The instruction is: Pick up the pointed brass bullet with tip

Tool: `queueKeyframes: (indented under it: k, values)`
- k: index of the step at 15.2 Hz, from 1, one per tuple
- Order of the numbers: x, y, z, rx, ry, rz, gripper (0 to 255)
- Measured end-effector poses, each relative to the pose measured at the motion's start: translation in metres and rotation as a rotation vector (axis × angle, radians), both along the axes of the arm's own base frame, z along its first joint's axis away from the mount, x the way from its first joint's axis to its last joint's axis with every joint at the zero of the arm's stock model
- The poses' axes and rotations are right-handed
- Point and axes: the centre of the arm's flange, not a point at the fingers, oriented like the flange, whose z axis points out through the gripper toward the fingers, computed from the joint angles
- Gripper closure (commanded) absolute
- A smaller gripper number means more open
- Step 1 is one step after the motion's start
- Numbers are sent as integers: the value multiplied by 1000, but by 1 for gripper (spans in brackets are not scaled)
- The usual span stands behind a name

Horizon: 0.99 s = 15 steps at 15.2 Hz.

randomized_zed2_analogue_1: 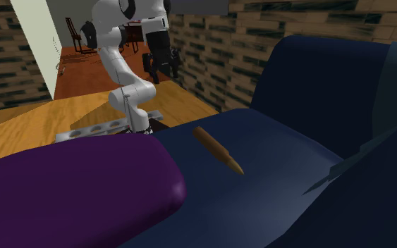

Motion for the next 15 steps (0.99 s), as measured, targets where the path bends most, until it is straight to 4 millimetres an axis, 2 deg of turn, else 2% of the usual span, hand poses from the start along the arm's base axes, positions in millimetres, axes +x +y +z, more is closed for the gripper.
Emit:
queueKeyframes:
  k: [3,15]
  values:
    - [11,2,-10,11,11,-10,0]
    - [138,17,-114,114,117,-112,0]
